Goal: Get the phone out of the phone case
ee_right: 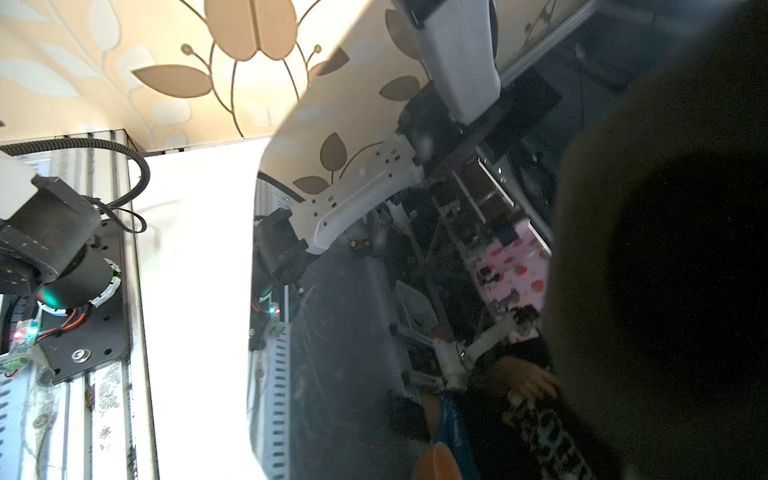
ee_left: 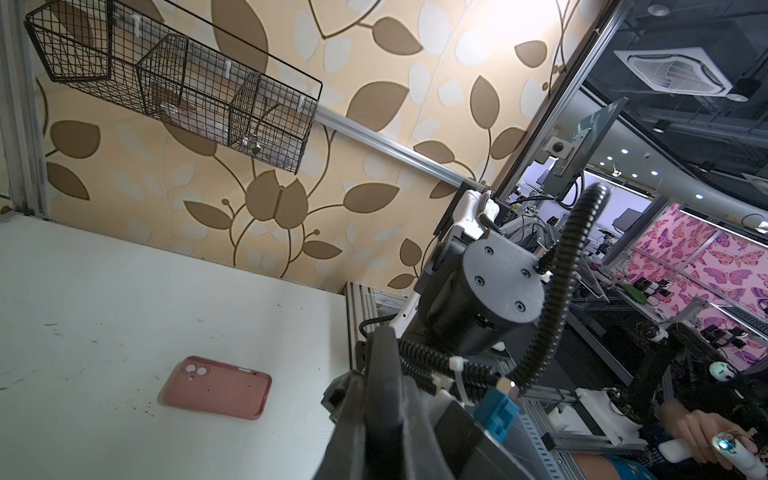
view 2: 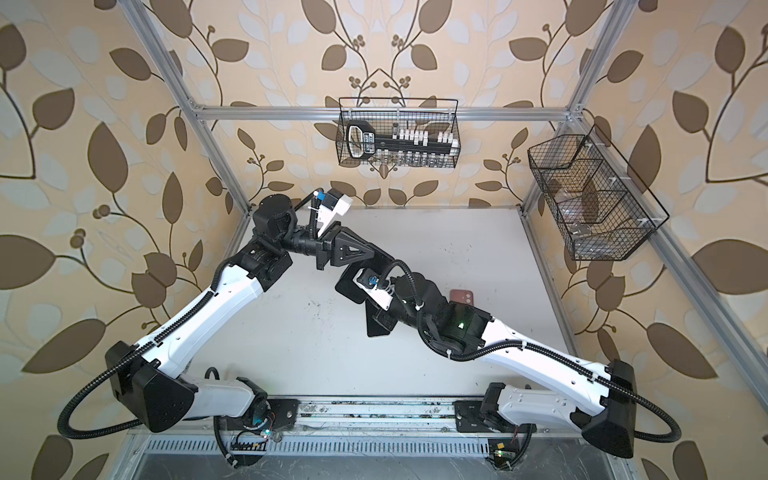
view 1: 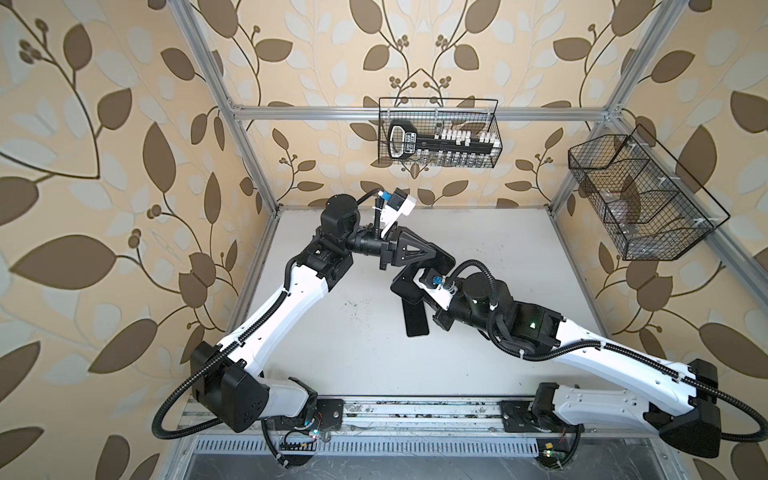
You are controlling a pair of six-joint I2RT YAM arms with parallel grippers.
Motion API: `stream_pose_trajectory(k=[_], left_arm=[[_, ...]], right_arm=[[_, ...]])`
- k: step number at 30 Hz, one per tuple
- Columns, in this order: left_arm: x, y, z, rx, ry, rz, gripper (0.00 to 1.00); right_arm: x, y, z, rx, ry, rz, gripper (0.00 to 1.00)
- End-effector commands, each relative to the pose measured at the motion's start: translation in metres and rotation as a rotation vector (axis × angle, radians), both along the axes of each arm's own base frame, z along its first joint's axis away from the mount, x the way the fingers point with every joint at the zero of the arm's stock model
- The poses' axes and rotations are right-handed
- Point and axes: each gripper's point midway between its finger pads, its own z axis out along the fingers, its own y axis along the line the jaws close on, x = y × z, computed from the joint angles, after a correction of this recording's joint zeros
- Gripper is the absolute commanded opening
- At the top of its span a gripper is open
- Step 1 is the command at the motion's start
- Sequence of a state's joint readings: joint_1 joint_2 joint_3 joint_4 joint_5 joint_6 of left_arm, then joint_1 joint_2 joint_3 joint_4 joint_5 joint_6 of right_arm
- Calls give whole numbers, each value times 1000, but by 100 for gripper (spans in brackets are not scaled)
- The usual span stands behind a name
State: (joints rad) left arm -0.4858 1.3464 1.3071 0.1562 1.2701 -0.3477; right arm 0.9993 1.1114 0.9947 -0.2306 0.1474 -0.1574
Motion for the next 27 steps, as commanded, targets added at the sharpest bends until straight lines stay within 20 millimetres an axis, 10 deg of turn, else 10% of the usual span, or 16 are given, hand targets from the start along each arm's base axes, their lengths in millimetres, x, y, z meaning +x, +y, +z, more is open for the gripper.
stream_pose_trajectory(k=[1, 19, 27], left_arm=[[-28, 5, 10, -6, 8, -72, 0], [-8, -3, 5, 6, 44, -9, 0], [51, -2, 8, -2, 160, 210, 0]], right_arm=[[20, -18, 41, 138, -93, -138, 11], [9, -34, 52, 315, 38, -71, 18], [-12, -39, 44, 419, 229, 75, 35]])
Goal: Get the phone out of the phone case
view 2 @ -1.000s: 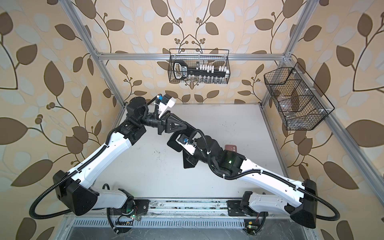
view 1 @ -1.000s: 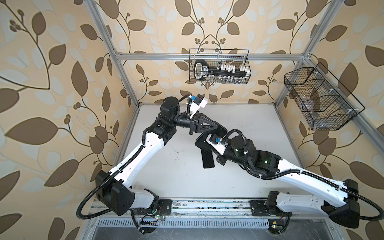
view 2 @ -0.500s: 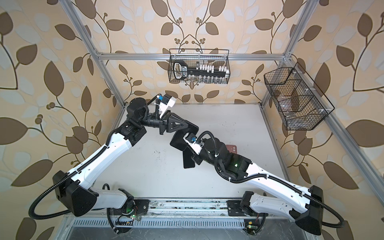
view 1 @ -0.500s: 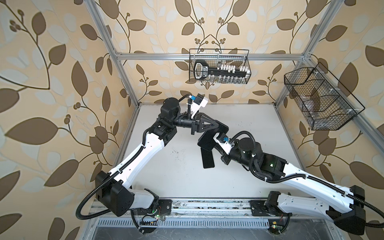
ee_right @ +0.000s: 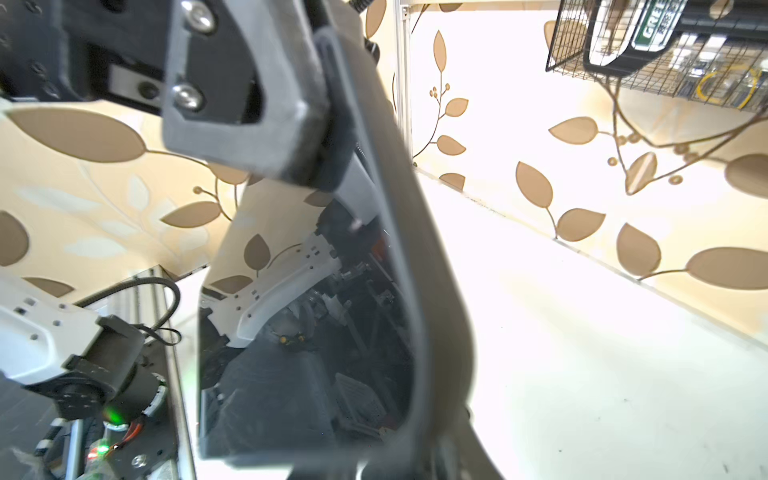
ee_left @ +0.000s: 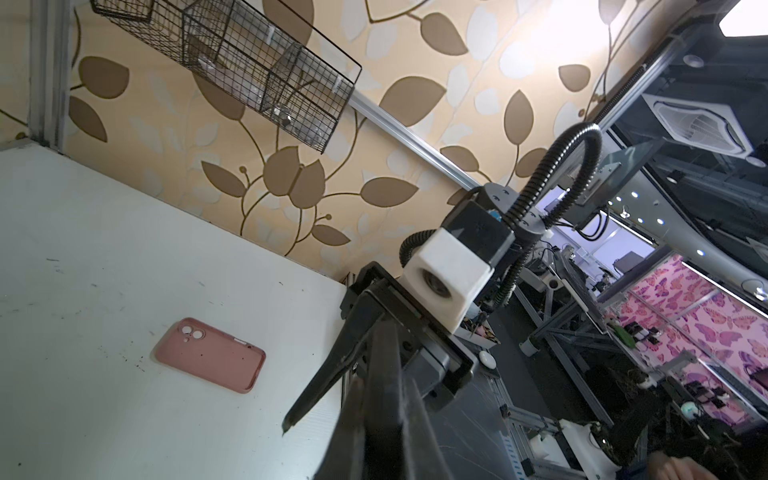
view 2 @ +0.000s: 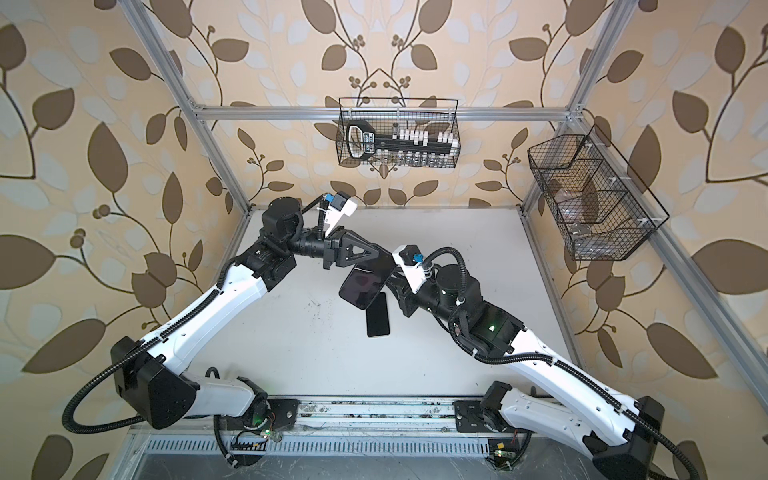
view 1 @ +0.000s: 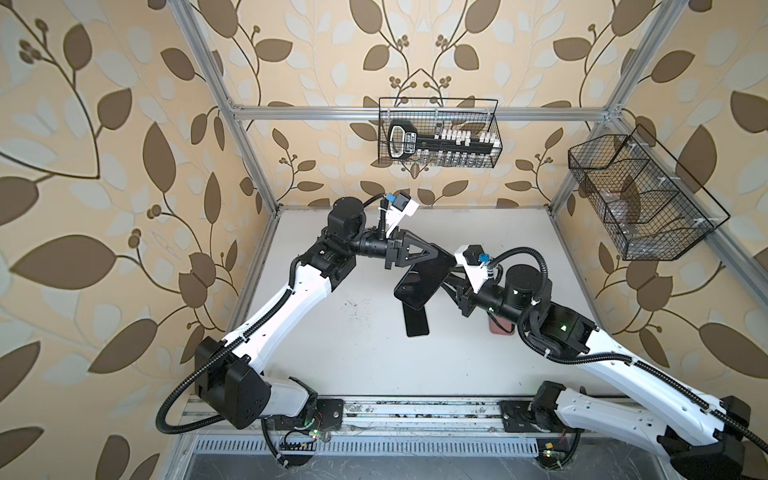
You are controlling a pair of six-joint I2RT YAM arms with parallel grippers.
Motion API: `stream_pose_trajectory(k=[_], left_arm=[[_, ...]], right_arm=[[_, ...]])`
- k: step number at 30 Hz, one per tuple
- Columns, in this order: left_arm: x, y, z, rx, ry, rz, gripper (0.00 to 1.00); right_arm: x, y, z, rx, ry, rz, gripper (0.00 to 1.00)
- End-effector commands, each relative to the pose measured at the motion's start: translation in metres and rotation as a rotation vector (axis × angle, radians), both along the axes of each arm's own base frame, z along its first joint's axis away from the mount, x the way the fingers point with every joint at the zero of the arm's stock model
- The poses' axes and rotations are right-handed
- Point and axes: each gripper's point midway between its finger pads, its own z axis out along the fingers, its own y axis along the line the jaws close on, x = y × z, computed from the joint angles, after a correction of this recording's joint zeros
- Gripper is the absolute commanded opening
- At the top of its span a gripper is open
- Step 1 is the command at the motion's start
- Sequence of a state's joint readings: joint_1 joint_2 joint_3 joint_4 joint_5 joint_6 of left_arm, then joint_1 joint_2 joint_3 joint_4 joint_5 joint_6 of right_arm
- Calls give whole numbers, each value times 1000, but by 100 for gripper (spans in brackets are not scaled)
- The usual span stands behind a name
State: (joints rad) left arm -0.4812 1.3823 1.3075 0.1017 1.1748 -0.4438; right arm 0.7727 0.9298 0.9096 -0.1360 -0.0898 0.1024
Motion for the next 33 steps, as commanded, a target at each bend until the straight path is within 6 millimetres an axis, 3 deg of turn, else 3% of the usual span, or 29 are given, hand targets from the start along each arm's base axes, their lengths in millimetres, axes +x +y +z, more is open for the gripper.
stream_pose_trajectory(k=[1, 5, 16, 25, 33], left_arm=[[34, 7, 27, -53, 4, 144, 0], [55, 18, 32, -116, 55, 201, 0], [93, 35, 10, -68, 182, 419, 0], [108, 60, -1, -66, 266, 647, 0], [114, 80, -5, -231, 399, 761, 0]], right_arm=[[-32, 14, 1, 93, 97, 226, 37], [-46, 16, -4, 72, 139, 333, 39], [-64, 32, -4, 125, 214, 505, 42], [-48, 42, -3, 267, 326, 482, 50], [-16, 44, -8, 451, 484, 341, 63]])
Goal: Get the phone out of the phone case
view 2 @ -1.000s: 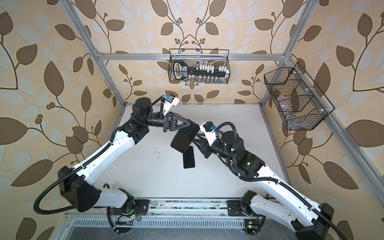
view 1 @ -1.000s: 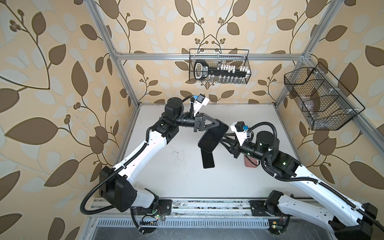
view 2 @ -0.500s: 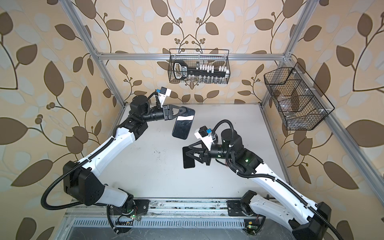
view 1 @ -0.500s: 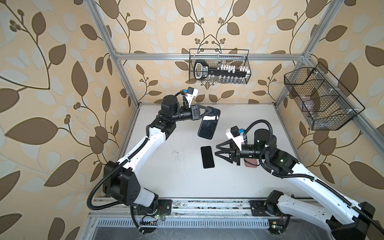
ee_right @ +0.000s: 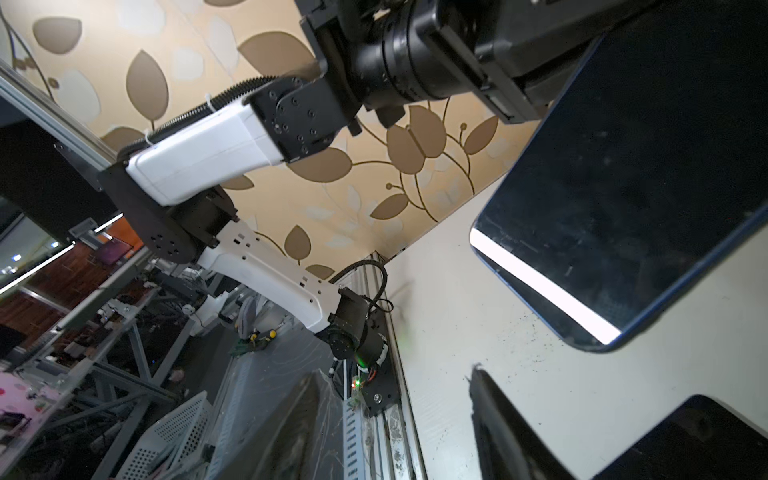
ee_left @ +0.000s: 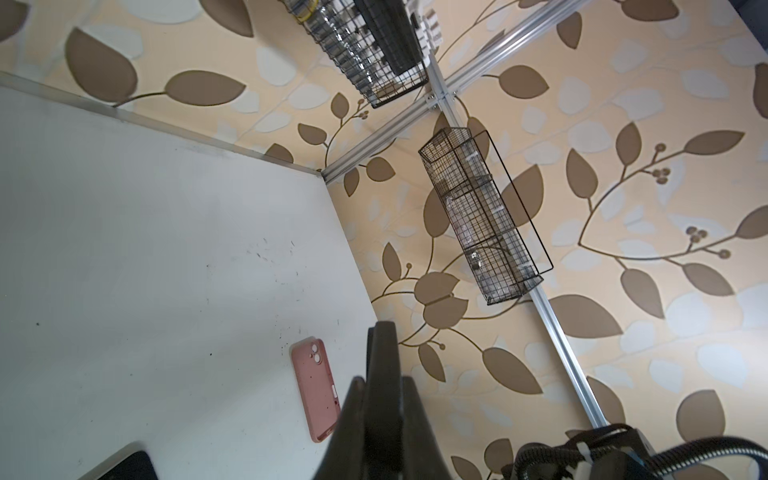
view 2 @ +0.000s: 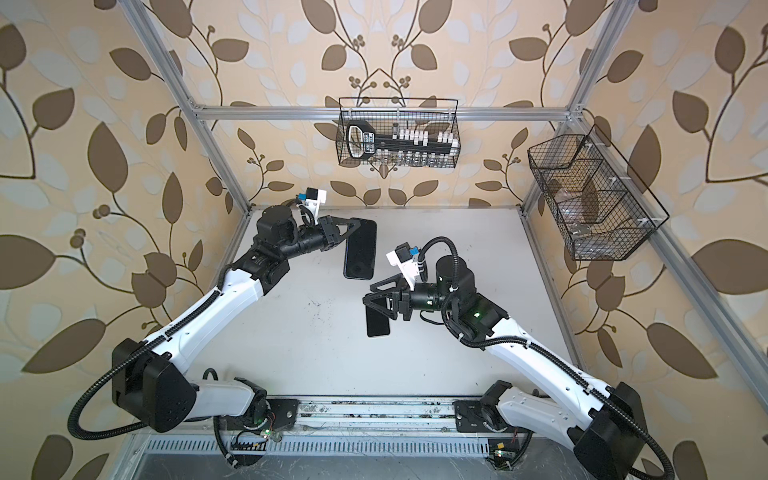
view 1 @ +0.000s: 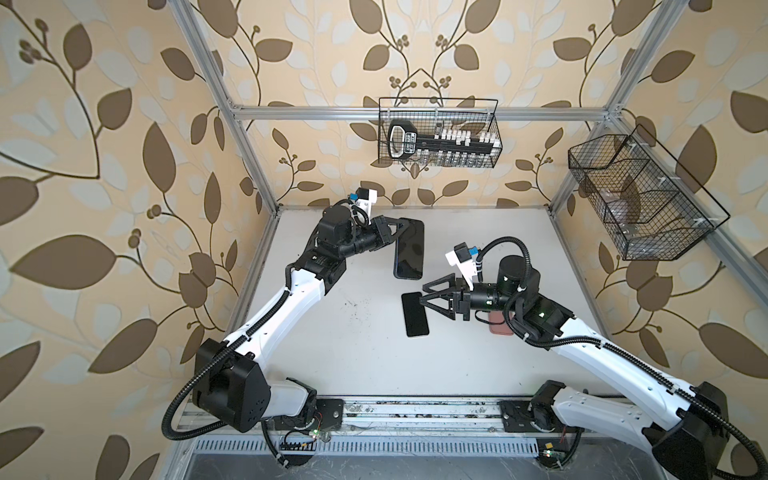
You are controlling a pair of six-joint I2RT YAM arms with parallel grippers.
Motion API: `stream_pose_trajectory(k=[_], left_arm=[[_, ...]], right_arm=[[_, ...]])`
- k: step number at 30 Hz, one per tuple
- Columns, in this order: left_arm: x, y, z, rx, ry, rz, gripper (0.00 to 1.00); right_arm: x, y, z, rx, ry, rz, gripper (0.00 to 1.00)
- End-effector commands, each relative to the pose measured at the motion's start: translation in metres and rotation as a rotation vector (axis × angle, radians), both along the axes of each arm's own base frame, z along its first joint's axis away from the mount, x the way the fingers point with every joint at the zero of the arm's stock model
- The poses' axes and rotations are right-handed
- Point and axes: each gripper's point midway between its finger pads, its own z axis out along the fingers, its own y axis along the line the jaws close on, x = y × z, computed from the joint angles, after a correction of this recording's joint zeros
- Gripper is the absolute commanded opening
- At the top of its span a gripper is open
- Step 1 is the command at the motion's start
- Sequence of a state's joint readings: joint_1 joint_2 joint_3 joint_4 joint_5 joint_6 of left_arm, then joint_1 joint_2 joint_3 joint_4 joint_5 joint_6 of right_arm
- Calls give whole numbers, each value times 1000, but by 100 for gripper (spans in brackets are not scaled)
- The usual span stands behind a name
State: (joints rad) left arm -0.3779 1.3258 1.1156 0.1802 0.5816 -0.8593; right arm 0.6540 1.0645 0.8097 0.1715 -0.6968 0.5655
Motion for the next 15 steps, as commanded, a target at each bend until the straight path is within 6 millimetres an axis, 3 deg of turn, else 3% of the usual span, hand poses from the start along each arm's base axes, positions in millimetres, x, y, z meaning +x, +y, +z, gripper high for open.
stream_pose_trajectory(k=[1, 6, 15], left_arm=[[-1, 20, 48, -163, -95, 107, 0], [-3, 26, 49, -197, -90, 138, 0], [0, 28, 39, -308, -80, 144, 0]], right_arm=[[15, -2, 10, 129, 116, -72, 66], [25, -9, 12, 246, 231, -121, 83], [29, -16, 10, 336, 365, -172, 86]])
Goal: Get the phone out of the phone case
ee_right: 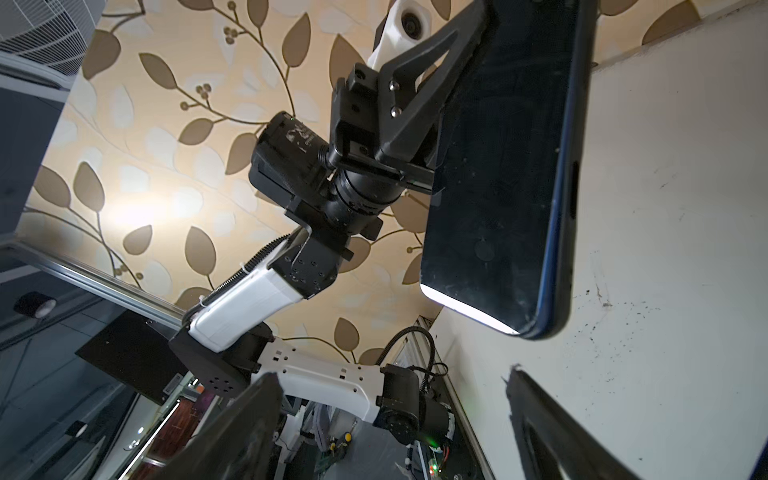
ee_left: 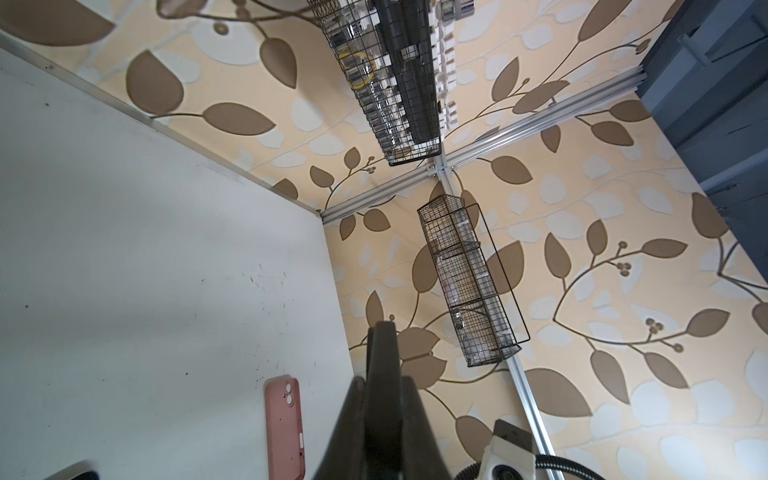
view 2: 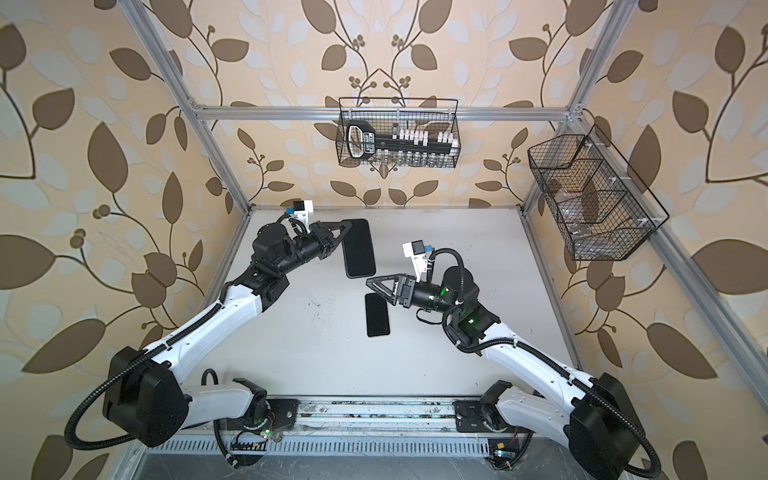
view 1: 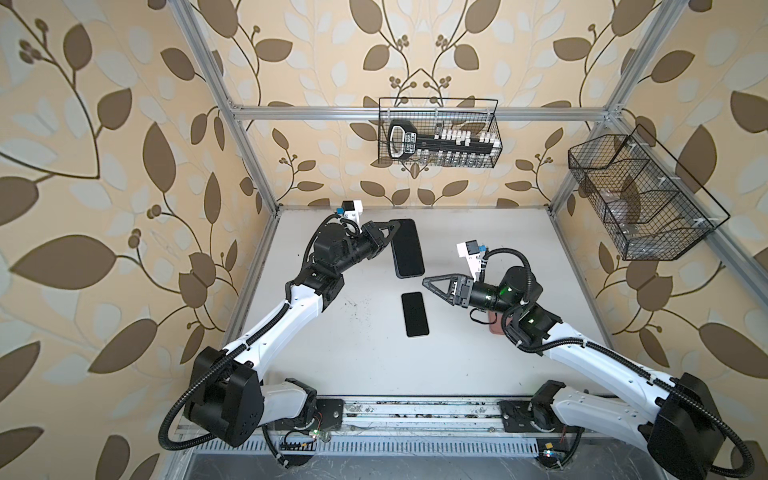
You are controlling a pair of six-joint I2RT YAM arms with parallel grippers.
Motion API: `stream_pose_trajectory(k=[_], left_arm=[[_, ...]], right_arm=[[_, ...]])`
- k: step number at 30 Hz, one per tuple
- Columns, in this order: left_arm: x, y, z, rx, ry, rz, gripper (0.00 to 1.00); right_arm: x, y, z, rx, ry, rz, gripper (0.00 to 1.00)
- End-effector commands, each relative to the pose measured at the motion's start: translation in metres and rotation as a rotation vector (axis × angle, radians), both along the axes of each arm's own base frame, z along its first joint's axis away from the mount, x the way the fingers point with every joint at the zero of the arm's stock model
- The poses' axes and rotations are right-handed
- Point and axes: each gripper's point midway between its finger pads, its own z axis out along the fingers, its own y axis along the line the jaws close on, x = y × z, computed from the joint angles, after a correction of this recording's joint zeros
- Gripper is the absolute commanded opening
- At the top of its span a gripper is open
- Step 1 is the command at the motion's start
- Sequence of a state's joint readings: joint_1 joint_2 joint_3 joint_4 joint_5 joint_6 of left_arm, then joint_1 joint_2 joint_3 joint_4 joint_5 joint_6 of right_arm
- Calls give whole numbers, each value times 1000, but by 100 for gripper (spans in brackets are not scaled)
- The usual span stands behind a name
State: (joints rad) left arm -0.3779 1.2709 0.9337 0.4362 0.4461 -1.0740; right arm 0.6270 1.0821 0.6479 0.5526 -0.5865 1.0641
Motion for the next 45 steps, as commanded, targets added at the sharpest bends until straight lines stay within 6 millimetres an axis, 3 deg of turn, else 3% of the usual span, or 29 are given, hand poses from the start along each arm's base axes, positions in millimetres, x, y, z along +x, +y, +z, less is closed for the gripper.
stream_pose_trajectory(k=[1, 11, 26, 45], left_arm=[[-5, 7, 45, -130, -130, 5, 0], [-5, -8, 36, -150, -148, -71, 0], [-5, -17, 34, -199, -170, -95, 0], [-3, -19, 32, -209, -166, -101, 0]], right_arm=[[2, -6, 9, 88, 61, -32, 86], [5, -20, 11, 177, 116, -105, 85], [14, -7, 1, 216, 184, -148, 84], [13, -1, 10, 244, 165, -133, 83]])
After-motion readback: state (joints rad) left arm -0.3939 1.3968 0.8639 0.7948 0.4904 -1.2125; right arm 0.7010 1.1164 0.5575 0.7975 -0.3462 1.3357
